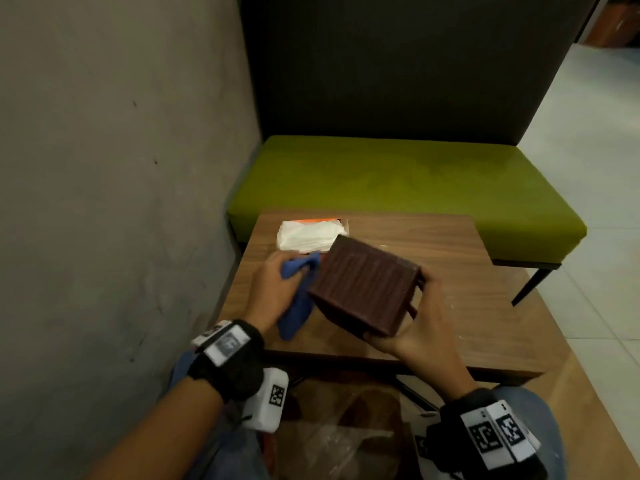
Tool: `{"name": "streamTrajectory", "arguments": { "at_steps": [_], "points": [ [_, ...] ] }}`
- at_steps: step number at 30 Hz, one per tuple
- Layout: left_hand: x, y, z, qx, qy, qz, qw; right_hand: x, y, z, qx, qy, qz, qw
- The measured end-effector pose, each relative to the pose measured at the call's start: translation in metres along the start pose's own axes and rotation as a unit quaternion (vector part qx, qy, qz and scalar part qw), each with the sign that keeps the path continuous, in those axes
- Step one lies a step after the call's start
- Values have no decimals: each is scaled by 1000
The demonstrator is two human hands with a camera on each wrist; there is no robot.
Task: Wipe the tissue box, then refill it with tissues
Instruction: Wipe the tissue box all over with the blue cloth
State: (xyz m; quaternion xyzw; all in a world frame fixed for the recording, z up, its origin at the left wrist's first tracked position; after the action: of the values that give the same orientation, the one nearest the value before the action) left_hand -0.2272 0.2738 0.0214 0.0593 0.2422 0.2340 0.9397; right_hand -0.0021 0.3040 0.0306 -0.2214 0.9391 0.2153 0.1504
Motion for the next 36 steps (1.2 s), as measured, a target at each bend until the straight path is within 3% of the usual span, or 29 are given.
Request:
{"name": "streamTrajectory", "arguments": {
  "at_steps": [3,6,9,12,18,20,22,24,26,28,29,32,34,36],
  "points": [
    [1,-16,-16,-2,-26,-158,987,-11,11,-2,26,65,-22,997],
    [13,-35,-9,24,53,-290,955,-12,15,6,43,59,-71,995],
    [12,-32,14,50,35,-293,954,-4,10,9,52,71,-123,989],
    [12,-24,26,54,32,-314,947,-2,6,12,64,93,-129,985],
    [9,-20,42,112,144,-272,945,5,2,22,90,-1,-161,983],
    [10,-19,46,136,264,-245,923,6,5,8,19,-113,-121,986],
    [17,-22,55,169,379,-239,878,17,5,-11,-45,-207,-107,971],
    [26,-24,64,196,440,-234,844,33,5,-23,-48,-255,-109,960],
    [33,-24,69,203,456,-231,835,35,9,-26,-41,-254,-66,964],
    [34,-23,69,209,427,-232,849,28,11,-20,-32,-203,-22,978],
    [32,-22,67,210,381,-239,868,23,11,-17,-27,-182,-6,983],
    [13,-9,58,116,60,-242,962,5,12,-6,-11,-149,44,988],
    [-11,2,48,51,-96,-105,989,-4,11,-4,-11,-148,61,987],
    [-32,8,44,14,-126,57,990,-2,11,-2,-24,-151,52,987]
  ]
}}
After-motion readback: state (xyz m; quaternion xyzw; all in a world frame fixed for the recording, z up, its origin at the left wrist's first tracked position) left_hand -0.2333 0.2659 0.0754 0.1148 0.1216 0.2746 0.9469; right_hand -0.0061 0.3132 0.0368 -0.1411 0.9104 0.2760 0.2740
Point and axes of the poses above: each hand's wrist, its own y-axis towards the middle knuckle, its own x-axis out of the palm, z = x × y, the point moved 7 cm from there along y, towards the middle knuckle, and after that the axes turned 2 degrees about -z, right-handed, at the moved point
